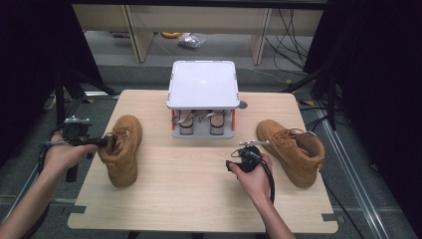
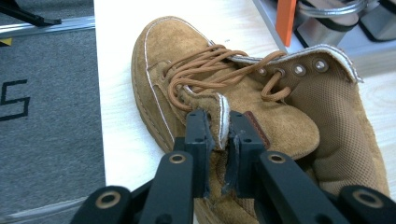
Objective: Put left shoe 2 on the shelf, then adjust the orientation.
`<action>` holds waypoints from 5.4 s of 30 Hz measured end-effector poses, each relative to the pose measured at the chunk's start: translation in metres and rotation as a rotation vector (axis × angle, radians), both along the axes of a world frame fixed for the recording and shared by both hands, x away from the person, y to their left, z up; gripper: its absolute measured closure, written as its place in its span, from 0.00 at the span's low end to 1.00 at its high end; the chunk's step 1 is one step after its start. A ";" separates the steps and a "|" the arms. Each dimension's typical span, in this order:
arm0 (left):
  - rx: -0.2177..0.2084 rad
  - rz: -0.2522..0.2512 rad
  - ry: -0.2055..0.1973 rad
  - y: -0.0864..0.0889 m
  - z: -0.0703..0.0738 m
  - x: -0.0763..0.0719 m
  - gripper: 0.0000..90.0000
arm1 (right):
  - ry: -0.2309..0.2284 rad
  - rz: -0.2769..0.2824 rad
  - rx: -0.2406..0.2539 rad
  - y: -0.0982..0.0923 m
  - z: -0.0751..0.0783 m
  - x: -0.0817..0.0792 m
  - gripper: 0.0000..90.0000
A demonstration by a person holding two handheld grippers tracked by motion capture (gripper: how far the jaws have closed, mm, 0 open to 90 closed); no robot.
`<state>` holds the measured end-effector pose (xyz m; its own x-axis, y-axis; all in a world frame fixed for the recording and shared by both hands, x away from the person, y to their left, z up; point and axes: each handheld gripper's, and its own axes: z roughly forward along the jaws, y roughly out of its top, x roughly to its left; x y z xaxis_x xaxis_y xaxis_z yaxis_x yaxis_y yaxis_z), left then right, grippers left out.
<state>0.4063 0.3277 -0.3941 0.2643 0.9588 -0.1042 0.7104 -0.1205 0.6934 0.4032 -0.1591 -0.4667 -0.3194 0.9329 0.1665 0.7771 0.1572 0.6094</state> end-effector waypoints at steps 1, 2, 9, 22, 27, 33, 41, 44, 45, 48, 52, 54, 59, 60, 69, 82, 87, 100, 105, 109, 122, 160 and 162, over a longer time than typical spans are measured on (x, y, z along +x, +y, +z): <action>0.000 0.000 0.000 0.000 0.000 0.000 0.87 | 0.000 0.000 0.000 0.000 0.000 0.000 0.43; 0.011 0.006 0.006 0.000 0.001 -0.001 0.86 | -0.001 0.007 -0.007 -0.001 0.000 0.001 0.43; -0.010 0.026 0.035 -0.004 -0.002 -0.002 0.67 | -0.004 0.006 -0.009 -0.001 0.001 0.000 0.43; -0.089 0.084 0.131 -0.006 -0.024 0.003 0.67 | 0.013 0.018 0.003 0.001 -0.002 -0.001 0.42; -0.082 0.081 0.135 -0.005 -0.025 0.005 0.75 | 0.023 0.010 0.003 0.002 -0.003 -0.002 0.42; -0.052 0.064 0.135 -0.004 -0.026 0.006 0.84 | 0.026 0.009 -0.013 -0.001 -0.006 -0.002 0.42; -0.036 0.070 0.111 0.008 -0.024 0.009 0.87 | 0.033 0.009 0.010 -0.003 -0.005 -0.002 0.42; -0.050 0.070 0.111 0.011 -0.024 0.009 0.87 | 0.031 0.003 -0.008 -0.005 -0.006 -0.001 0.42; -0.050 0.070 0.111 0.011 -0.024 0.009 0.87 | 0.031 0.003 -0.008 -0.005 -0.006 -0.001 0.42; -0.051 0.068 0.096 0.012 -0.025 0.009 0.88 | 0.031 0.006 -0.005 -0.005 -0.006 -0.001 0.42; -0.065 0.089 0.068 0.016 -0.025 0.009 0.90 | 0.027 0.006 -0.004 -0.007 -0.006 -0.001 0.42; -0.079 0.103 0.044 0.017 -0.025 0.011 0.90 | 0.031 0.003 0.007 -0.008 -0.005 -0.002 0.42; -0.071 0.095 0.029 0.018 -0.019 0.013 0.91 | 0.035 -0.022 0.007 -0.011 -0.006 -0.002 0.42; -0.075 0.093 0.018 0.017 -0.019 0.014 0.91 | 0.035 -0.015 -0.006 -0.013 -0.006 -0.002 0.42; -0.100 0.110 -0.002 0.015 -0.015 0.016 0.92 | 0.024 -0.012 0.013 -0.016 -0.008 -0.003 0.42; -0.176 0.145 -0.064 0.010 -0.003 0.018 0.92 | 0.003 -0.014 0.026 -0.019 -0.008 -0.004 0.42; -0.193 0.141 -0.083 0.009 -0.001 0.022 0.92 | 0.012 -0.025 0.040 -0.019 -0.008 -0.005 0.43; -0.199 0.152 -0.102 0.005 0.007 0.028 0.92 | -0.005 -0.030 0.062 -0.024 -0.008 -0.010 0.43; -0.218 0.150 -0.124 0.006 0.011 0.028 0.92 | -0.009 -0.025 0.068 -0.023 -0.008 -0.010 0.43; -0.229 0.162 -0.138 0.006 0.015 0.030 0.92 | -0.023 -0.034 0.087 -0.022 -0.005 -0.009 0.43; -0.238 0.156 -0.154 0.001 0.025 0.037 0.92 | -0.031 -0.039 0.125 -0.019 -0.008 -0.011 0.44; -0.262 0.123 -0.239 -0.022 0.062 0.059 0.92 | -0.036 -0.029 0.131 -0.015 -0.017 -0.020 0.44; -0.263 0.122 -0.241 -0.022 0.063 0.060 0.92 | -0.041 -0.013 0.119 -0.016 -0.018 -0.020 0.44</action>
